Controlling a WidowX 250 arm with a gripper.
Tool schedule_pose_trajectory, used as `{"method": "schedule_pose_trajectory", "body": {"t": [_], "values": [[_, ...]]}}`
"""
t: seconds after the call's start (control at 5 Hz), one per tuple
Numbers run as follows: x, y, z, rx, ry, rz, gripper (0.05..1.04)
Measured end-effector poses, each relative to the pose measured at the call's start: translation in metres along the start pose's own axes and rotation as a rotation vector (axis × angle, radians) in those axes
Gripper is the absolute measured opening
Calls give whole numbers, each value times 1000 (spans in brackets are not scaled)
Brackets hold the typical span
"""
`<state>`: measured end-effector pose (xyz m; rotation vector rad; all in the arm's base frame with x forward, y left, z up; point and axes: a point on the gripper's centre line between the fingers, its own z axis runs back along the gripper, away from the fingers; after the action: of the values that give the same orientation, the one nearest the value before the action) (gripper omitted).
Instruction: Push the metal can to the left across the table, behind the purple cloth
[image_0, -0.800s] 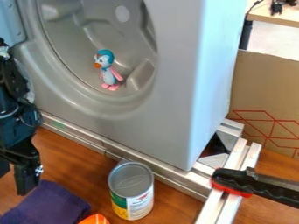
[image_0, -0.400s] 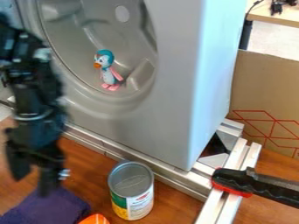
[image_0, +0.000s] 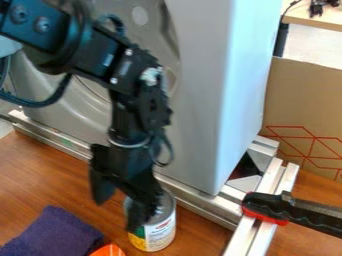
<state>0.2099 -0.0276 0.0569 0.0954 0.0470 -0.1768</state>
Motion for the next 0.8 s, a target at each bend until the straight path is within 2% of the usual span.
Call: {"method": "schedule_pose_trajectory", "body": {"t": [0.2,0.4,0.6,0.8], "values": [[17,-24,1,-61,-40,18,1000],[31,-51,4,-103,-79,19,1000],[42,-61,-4,-152,-122,31,1000],[47,-70,-22,-162,-87,22,1000]]}}
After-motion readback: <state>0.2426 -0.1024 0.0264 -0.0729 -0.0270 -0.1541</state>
